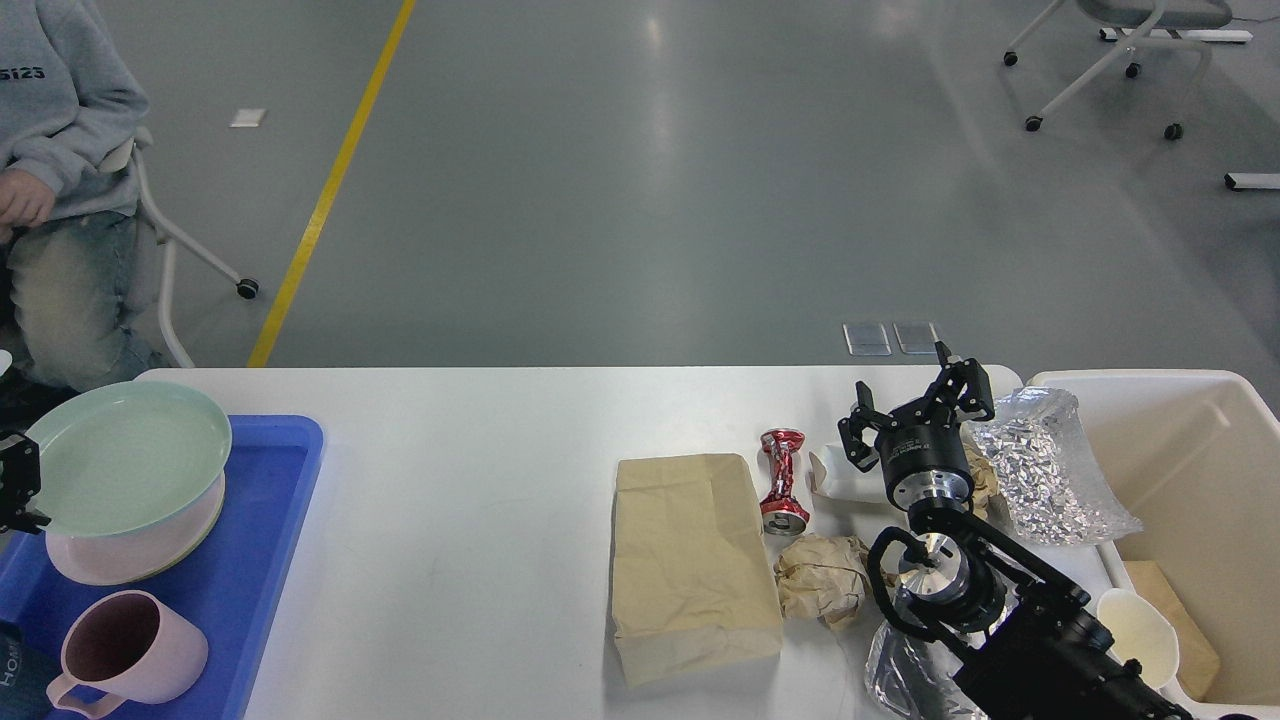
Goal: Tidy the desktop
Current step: 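Lift the green plate and stack it on the white plate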
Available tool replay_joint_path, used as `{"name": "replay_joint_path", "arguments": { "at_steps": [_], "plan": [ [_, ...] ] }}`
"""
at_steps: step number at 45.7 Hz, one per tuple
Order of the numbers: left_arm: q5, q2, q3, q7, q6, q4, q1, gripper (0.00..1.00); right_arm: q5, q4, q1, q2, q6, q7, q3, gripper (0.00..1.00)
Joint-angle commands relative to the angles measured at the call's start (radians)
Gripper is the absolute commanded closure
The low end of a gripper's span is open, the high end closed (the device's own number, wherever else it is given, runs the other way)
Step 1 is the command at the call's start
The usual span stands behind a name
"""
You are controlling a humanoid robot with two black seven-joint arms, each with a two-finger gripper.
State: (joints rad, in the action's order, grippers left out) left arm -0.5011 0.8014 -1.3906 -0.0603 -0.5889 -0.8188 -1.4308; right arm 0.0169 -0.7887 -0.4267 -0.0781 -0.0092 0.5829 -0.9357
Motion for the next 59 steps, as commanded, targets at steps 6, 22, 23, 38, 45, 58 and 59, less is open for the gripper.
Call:
{"name": "replay_joint_path", "arguments": {
  "at_steps": [6, 22, 23, 38, 45, 58, 59],
  "plan": [
    [0.001, -0.007, 0.284, -0.113, 0.021, 0.283, 0.299, 1.0, 0.0, 0.0, 0.0, 0.0, 0.0, 0.0, 0.0, 0.0],
    [0.003, -0.073, 0.415, -0.162, 0.093, 0.403, 0.457, 1.0, 0.0, 0.0, 0.0, 0.0, 0.0, 0.0, 0.0, 0.0],
    [0.003, -0.073, 0.415, -0.162, 0.092, 0.405, 0.457, 1.0, 0.0, 0.0, 0.0, 0.001, 0.0, 0.0, 0.0, 0.0],
    [0.0, -0.079, 0.426, -0.162, 0.09, 0.408, 0.44, 1.0, 0.0, 0.0, 0.0, 0.0, 0.0, 0.0, 0.0, 0.0],
    [0.001, -0.103, 0.426, -0.168, 0.095, 0.408, 0.443, 1.0, 0.0, 0.0, 0.0, 0.0, 0.0, 0.0, 0.0, 0.0],
    [0.006, -0.103, 0.44, -0.167, 0.122, 0.408, 0.451, 0.63, 0.0, 0.0, 0.0, 0.0, 0.0, 0.0, 0.0, 0.0],
    [0.006, -0.102, 0.44, -0.167, 0.135, 0.406, 0.451, 0.53, 0.0, 0.0, 0.0, 0.0, 0.0, 0.0, 0.0, 0.0]
  ]
}}
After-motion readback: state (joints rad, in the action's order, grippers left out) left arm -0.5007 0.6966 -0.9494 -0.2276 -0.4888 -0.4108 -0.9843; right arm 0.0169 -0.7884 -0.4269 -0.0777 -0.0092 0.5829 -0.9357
